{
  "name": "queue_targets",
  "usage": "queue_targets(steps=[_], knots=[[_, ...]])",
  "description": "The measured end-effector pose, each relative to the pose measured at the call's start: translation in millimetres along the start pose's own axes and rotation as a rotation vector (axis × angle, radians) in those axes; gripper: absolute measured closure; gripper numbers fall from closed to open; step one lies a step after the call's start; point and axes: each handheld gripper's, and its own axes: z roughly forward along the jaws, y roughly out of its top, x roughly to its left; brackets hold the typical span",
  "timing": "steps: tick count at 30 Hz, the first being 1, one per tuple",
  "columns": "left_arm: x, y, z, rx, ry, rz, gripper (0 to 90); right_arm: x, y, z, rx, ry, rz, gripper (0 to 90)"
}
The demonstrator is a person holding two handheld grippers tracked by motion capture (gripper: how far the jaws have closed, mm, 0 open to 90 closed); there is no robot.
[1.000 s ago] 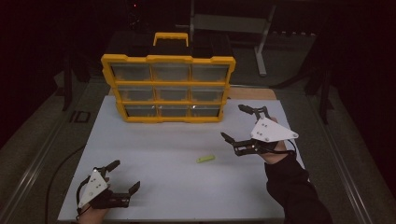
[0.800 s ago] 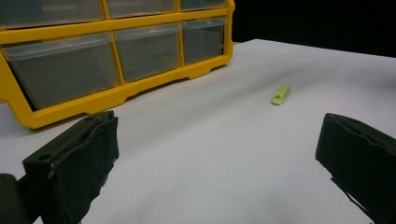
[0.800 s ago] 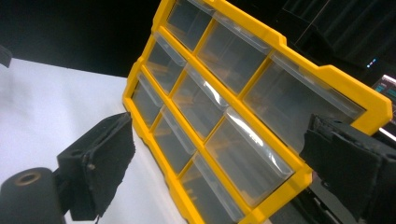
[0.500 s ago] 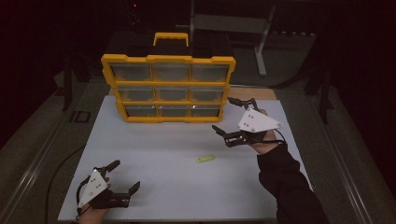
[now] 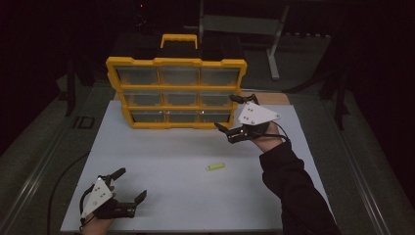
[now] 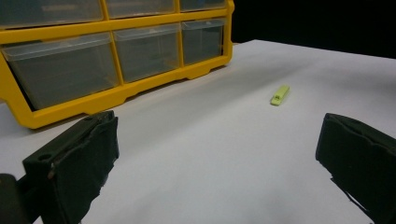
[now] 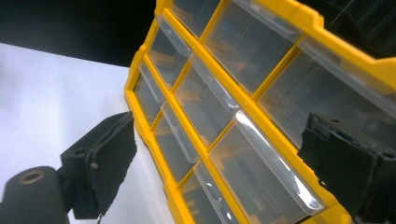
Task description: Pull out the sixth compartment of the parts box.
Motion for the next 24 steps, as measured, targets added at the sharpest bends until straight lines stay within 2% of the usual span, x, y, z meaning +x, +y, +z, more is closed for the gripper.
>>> queue_targets(steps=[2, 3, 5, 10, 24], knots=[[-0.1, 0.1, 0.1, 0.000, -0.001, 0.000, 0.0, -0.2, 0.6, 4.4, 0.004, 0.042, 0.024, 13.9], [-0.2, 0.1, 0.2, 0.001, -0.002, 0.001, 0.0, 0.5, 0.9, 7.0, 0.005, 0.050, 0.018, 13.5], [-0.5, 0.1, 0.2, 0.002, -0.004, 0.003, 0.0, 2.0, 1.6, 11.9, 0.018, 0.046, -0.011, 13.3], [-1.0, 0.3, 0.4, 0.005, -0.005, 0.010, 0.0, 0.5, 2.1, 23.4, 0.031, 0.047, -0.031, 12.9], [-0.8, 0.6, 0.2, -0.001, -0.009, 0.010, 0.0, -13.6, 11.5, 49.0, 0.079, 0.065, -0.116, 12.2]])
